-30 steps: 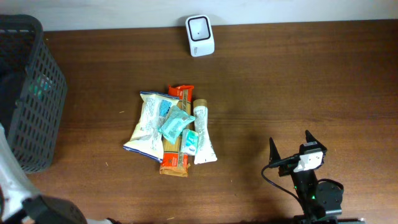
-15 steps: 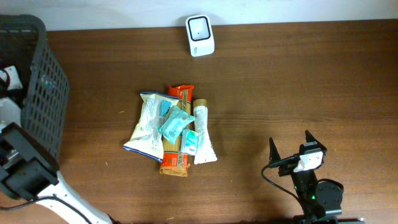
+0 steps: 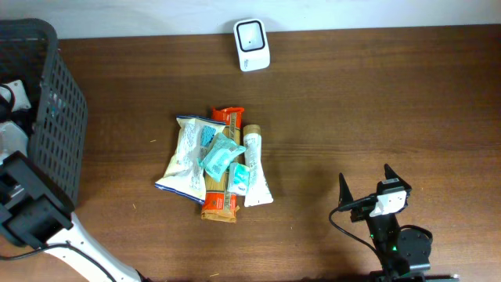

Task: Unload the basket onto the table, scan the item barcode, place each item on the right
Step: 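Lift the teal tissue pack out and hold it over the pile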

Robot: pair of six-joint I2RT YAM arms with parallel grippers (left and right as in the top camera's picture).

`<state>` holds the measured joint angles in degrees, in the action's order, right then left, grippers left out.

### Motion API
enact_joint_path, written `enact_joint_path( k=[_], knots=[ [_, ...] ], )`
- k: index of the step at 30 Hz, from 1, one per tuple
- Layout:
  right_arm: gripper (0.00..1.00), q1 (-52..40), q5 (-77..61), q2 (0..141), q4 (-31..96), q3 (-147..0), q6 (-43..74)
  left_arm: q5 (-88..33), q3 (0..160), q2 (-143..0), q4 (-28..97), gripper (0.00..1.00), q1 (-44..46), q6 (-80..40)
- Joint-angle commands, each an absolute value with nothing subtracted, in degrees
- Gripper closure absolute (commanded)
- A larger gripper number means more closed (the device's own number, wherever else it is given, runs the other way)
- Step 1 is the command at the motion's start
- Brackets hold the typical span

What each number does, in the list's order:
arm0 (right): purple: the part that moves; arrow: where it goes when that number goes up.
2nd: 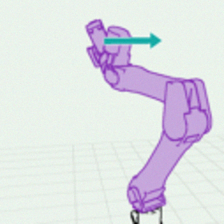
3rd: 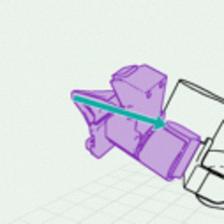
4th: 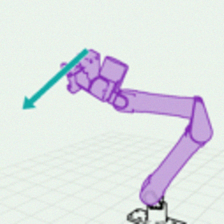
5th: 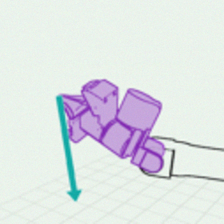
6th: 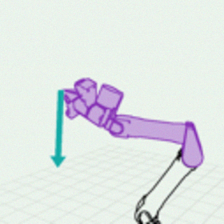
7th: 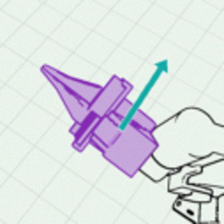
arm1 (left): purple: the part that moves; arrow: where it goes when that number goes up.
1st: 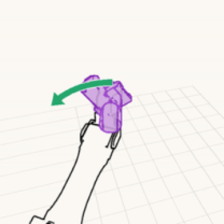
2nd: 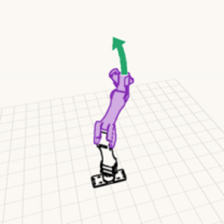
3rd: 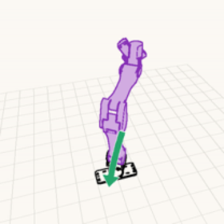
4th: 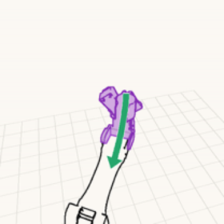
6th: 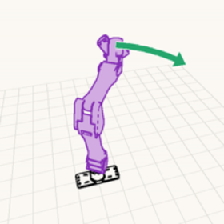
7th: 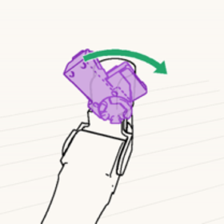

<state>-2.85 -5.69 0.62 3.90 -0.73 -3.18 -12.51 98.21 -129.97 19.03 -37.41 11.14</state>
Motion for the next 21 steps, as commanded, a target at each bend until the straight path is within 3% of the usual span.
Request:
enact_joint_path(
  k=[1, 7, 11, 15, 16, 21],
  knots=[
    [0.01, -2.59, -5.8, 0.21, 4.1, -0.32, -2.72, -9.63, 98.02, -119.07, 22.2, 1.0, -37.41, 5.1],
    [0.01, -2.59, -5.8, 0.21, 4.1, -0.32, -2.72, -9.85, 98.02, -93.41, 26.68, 1.0, -37.41, 2.96],
    [0.01, -2.59, -5.8, 0.21, 4.1, -0.32, -2.72, -23.31, 98.02, -80.95, 33.85, 1.0, -34.74, 1.65],
    [0.01, -2.59, -5.8, 0.21, 4.1, -0.32, -2.72, -25.71, 96.31, -78.85, 48.62, 1.0, -17.82, 1.72],
    [0.01, -2.59, -5.8, 0.21, 4.1, -0.32, -2.72, -25.71, 92.99, -78.89, 49.12, 1.0, -9.78, 1.98],
    [0.01, -2.59, -5.8, 0.21, 4.1, -0.32, -2.72, -25.52, 79.94, -79.46, 46.33, 1.0, 9.17, 2.11]
  ],
)
